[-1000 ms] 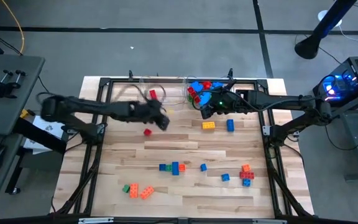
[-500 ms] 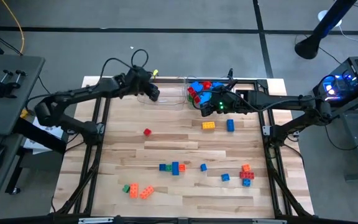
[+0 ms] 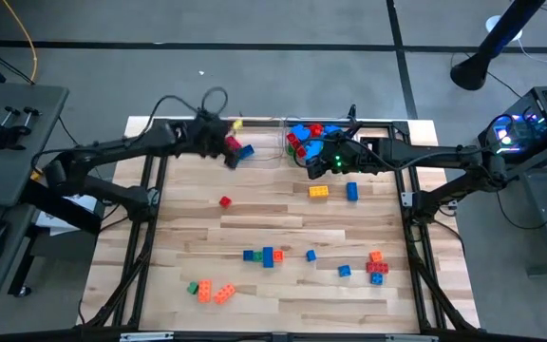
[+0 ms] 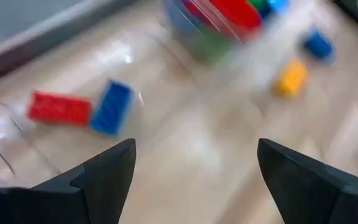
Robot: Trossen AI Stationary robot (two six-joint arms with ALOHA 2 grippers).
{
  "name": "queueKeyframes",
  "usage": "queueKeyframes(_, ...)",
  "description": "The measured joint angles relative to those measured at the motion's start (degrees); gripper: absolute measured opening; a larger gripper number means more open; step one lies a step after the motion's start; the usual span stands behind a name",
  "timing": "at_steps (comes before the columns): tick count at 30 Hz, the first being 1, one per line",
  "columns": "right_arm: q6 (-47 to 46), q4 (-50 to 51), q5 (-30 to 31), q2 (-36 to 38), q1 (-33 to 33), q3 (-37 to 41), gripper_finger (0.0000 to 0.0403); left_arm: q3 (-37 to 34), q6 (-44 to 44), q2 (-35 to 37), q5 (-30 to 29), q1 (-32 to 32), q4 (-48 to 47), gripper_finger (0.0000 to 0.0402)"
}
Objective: Sort blocks by size
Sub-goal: Put the red lego piece into the left transparent bin
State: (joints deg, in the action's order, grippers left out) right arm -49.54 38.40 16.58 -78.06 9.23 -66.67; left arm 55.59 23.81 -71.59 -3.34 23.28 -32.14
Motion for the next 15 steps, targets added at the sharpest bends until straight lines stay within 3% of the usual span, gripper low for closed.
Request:
queueKeyframes(5,2.1,0.0,0.0,0.0,0.1,0.0,0.0277,-4.5,1.9,5.2,-7.6,-17.2,-4.1,0.0312)
queueKeyframes(8,3.3,0.0,0.0,0.0,0.2,0.0,0.0277,-8.8,12.9,5.3,-13.7,-24.5,-6.3,0.0312)
queueKeyframes(11,3.4,0.1,0.0,0.0,0.2,0.0,0.0277,-11.9,22.6,2.6,-14.6,-25.3,-6.6,0.0312)
queueKeyframes(15,3.5,0.1,0.0,0.0,0.3,0.0,0.0277,-11.8,22.8,-3.1,-14.2,-23.1,-6.6,0.0312)
